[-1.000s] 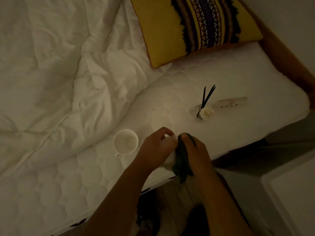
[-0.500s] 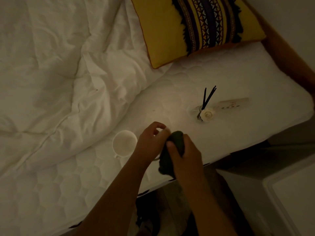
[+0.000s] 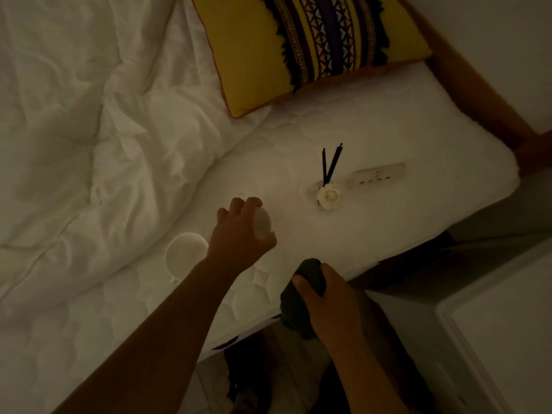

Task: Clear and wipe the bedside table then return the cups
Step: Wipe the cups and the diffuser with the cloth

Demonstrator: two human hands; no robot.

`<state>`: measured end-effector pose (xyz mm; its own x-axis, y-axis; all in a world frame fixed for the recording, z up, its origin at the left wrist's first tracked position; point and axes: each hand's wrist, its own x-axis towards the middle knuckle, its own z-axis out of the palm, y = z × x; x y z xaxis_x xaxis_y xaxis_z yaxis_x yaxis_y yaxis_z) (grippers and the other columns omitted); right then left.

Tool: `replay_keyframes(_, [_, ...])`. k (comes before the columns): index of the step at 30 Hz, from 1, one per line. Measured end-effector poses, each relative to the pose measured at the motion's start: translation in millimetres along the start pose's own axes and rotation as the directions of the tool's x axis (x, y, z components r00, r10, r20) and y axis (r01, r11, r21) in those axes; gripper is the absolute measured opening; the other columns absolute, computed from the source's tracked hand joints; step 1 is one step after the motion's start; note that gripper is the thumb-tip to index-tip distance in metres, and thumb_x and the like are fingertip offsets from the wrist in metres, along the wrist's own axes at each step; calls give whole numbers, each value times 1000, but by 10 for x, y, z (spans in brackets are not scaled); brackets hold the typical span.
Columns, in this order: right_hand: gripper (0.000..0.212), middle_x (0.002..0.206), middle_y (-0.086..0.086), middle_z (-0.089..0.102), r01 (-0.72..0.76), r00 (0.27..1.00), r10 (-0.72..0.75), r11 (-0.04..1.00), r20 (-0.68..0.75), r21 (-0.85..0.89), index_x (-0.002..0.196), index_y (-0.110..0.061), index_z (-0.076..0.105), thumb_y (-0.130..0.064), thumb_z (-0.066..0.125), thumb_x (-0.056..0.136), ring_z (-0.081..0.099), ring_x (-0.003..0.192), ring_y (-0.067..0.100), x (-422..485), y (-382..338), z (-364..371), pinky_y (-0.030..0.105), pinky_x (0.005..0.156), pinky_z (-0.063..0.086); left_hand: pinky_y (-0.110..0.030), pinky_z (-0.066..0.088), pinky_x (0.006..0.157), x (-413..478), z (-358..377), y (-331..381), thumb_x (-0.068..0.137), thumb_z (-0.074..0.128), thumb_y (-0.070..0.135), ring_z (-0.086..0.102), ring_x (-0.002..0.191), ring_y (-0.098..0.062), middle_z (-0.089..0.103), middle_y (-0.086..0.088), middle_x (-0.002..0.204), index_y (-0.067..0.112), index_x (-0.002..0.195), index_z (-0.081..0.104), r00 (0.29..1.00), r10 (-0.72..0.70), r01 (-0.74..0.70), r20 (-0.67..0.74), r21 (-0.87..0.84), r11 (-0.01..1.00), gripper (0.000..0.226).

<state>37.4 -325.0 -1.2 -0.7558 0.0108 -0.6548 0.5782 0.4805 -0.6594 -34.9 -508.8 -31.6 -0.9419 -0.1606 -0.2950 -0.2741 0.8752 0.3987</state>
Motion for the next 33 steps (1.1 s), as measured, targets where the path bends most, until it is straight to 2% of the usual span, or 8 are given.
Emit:
replay_keyframes(8, [31,99,-8,62,-29,998,36,992,-56,125,106,-19,57,-44,61,88,59,95,8,80,63,-393,27,89,50,-60,19,111,101,65,283,72,63,59,28,136,-32,32,-9,142,26,137,30,995,77,-62,-59,230,971,80])
replay_keyframes(13, [38,108,-4,63,-78,991,100,971,-92,224,115,-20,59,-45,62,87,60,99,14,223,176,-625,38,98,47,-22,34,97,487,243,802,78,76,27,48,120,-21,48,-6,130,14,133,45,986,165,-168,-29,-189,968,64])
replay_keyframes(17, [26,99,-1,67,-76,989,109,956,-101,284,100,-23,63,-44,64,86,64,93,18,285,243,-757,38,89,50,-1,35,65,636,438,1021,78,78,20,56,84,-15,56,-1,93,20,93,54,992,120,-125,-37,-370,920,28])
replay_keyframes(21, [31,109,-5,64,-92,987,134,928,-92,360,108,-29,61,-48,65,83,61,98,17,358,238,-858,43,97,48,-41,53,74,606,515,1141,83,69,12,59,83,-24,60,-10,94,11,91,60,989,61,-111,-136,-403,908,12])
replay_keyframes(23, [44,114,-3,63,-72,987,121,922,-108,381,117,-25,60,-49,65,81,61,102,18,386,190,-885,42,95,50,-46,54,75,592,501,1172,85,66,12,60,84,-23,61,-8,93,12,92,60,985,67,-125,-158,-393,911,10])
replay_keyframes(26, [26,98,-3,66,67,979,14,923,-205,380,95,-24,63,-45,65,81,62,88,12,407,70,-916,31,76,51,-45,54,78,574,436,1164,84,68,10,62,83,-24,64,-10,91,10,91,61,983,111,-168,-148,-460,872,9])
replay_keyframes(30, [20,88,-7,63,283,908,-168,922,-385,265,93,-21,59,-39,64,86,62,84,7,474,-200,-910,27,74,49,-8,46,68,449,197,1234,81,73,19,59,75,4,60,8,85,24,88,55,979,168,-203,-115,-491,847,21])
replay_keyframes(33, [23,86,-9,61,414,839,-295,892,-457,183,100,-17,58,-37,63,88,60,80,-1,526,-392,-857,18,69,48,0,44,63,292,-1,1337,85,70,23,58,73,19,59,21,80,26,91,59,986,139,-168,-94,-574,802,12])
